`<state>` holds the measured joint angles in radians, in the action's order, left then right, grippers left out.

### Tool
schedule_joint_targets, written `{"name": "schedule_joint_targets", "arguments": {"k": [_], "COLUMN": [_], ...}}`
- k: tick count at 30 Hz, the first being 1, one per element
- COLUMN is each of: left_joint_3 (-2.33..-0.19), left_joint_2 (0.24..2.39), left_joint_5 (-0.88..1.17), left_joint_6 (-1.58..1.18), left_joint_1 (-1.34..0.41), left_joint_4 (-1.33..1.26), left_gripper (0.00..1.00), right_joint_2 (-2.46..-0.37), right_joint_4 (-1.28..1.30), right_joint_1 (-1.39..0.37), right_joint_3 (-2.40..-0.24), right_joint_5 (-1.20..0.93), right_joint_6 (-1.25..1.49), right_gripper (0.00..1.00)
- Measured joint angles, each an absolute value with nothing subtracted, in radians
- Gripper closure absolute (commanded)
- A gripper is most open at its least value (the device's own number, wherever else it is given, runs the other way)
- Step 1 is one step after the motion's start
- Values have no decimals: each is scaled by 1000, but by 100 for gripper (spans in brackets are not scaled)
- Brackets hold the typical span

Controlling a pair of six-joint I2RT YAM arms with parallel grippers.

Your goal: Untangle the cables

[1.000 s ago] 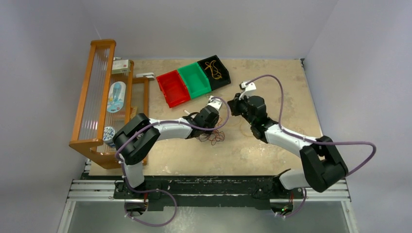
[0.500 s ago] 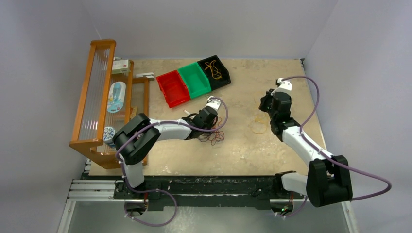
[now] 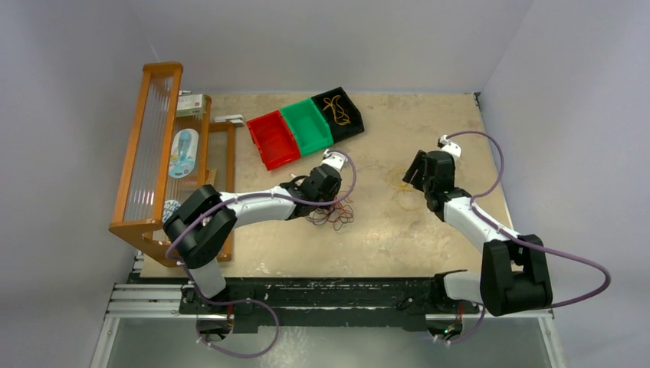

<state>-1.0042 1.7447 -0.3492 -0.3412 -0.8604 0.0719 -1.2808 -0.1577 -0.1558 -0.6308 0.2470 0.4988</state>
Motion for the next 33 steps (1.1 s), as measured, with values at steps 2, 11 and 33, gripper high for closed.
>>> {"name": "schedule_joint_targets", "arguments": {"k": [2, 11, 33], "left_joint_3": [-1010, -1018, -1025], "left_joint_2": [1727, 1673, 1660], "left_joint_5": [-349, -354, -353], "left_joint_6": [-341, -341, -340], "left_joint_1": [-860, -860, -860], "left_joint_4": [79, 99, 145], "left_gripper": [60, 59, 59], "right_joint_2": [-1281, -1382, -1711], "right_joint_4": [-150, -41, 47], "right_joint_1": [-156, -154, -111], "right_joint_3": [-631, -722, -933], "right_joint_5": [252, 263, 267], "right_joint_6": [515, 561, 455], "right_gripper": [23, 14, 36]}}
